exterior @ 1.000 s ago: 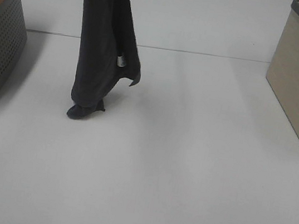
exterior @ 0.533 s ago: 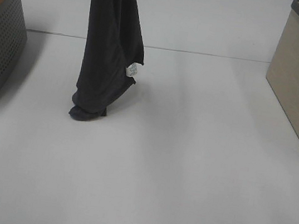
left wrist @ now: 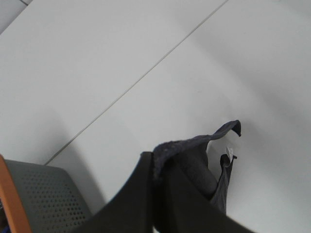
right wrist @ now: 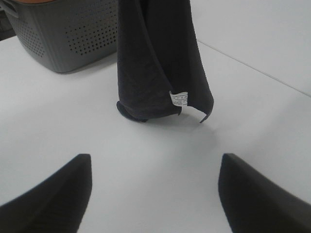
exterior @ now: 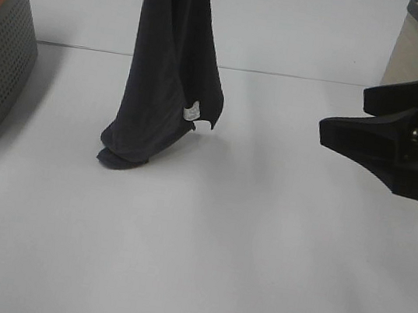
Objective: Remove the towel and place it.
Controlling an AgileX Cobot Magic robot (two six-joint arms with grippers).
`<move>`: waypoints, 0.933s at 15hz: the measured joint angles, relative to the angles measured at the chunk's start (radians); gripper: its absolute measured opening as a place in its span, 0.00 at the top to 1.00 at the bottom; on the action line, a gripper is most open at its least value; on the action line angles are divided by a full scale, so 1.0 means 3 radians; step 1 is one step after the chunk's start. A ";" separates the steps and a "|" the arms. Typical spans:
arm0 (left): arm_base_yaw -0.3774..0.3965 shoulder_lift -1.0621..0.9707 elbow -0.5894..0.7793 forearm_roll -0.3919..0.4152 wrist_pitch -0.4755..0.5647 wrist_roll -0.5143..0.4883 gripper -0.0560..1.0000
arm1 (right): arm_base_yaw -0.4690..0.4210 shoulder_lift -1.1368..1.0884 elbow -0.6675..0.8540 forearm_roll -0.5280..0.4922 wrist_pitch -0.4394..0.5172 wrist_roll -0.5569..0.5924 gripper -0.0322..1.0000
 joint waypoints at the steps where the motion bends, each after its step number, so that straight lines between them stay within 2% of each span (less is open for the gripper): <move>1: 0.0000 -0.0003 0.0000 -0.0087 -0.0060 0.0027 0.95 | 0.0000 0.0163 0.0000 0.0233 -0.0003 -0.0167 0.27; 5: 0.0000 -0.0020 0.0000 -0.0220 -0.0143 0.0060 0.95 | 0.0000 0.0770 0.0000 0.1040 -0.0017 -0.0840 0.28; 7: 0.0000 -0.0020 0.0000 -0.0227 -0.0143 0.0093 0.95 | 0.0000 0.1000 0.0000 0.1120 -0.0030 -0.1080 0.28; 11: 0.0000 -0.0020 0.0000 -0.0313 -0.0143 0.0147 0.95 | 0.0037 0.1343 -0.0060 0.1127 -0.0093 -0.1217 0.28; 13: 0.0000 -0.0020 0.0000 -0.0330 -0.0143 0.0160 0.95 | 0.0253 0.1503 -0.0263 0.1130 -0.0243 -0.1283 0.28; 14: 0.0000 -0.0020 0.0000 -0.0330 -0.0113 0.0160 0.95 | 0.0540 0.1713 -0.0500 0.1133 -0.0523 -0.1367 0.28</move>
